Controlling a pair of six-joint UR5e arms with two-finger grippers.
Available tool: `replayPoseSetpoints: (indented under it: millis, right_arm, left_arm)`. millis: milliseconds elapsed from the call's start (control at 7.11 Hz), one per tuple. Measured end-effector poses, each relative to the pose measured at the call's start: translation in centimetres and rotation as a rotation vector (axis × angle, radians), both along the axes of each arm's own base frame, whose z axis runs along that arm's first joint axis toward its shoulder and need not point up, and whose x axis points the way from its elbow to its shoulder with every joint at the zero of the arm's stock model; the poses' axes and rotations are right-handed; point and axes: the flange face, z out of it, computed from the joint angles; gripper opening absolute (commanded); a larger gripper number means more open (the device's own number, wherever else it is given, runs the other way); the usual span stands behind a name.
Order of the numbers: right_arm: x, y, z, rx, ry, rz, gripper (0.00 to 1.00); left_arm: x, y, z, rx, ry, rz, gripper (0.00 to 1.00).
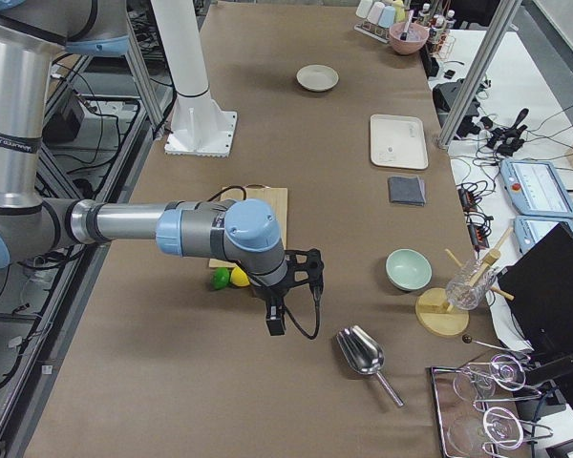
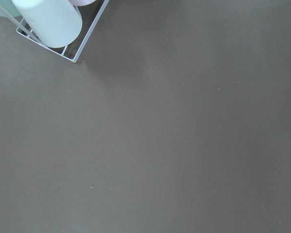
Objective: Place red cherry on plate
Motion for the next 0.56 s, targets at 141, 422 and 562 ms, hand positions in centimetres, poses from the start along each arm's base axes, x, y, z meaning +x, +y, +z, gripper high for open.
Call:
replayPoseSetpoints:
  millis: [141,422,562]
  right_arm:
    - [0.1,0.4,0.2,0.020,-0.032,0.000,1.00]
    - [0.2,0.3,-0.7,0.048,-0.068,0.027,1.00]
    - [0.0,-0.2,-1.5,0.044,-0.078,0.047,1.00]
  left_arm:
    - [-0.1,-0.9,-1.6,0.049,-0.004,-0.001,0.98]
    - [-0.4,-3.8,-3.4,0.189,-0.014,-0.013,0.98]
    - [-0.2,-4.7,-2.6,0.203,0.035,-0.014,0.98]
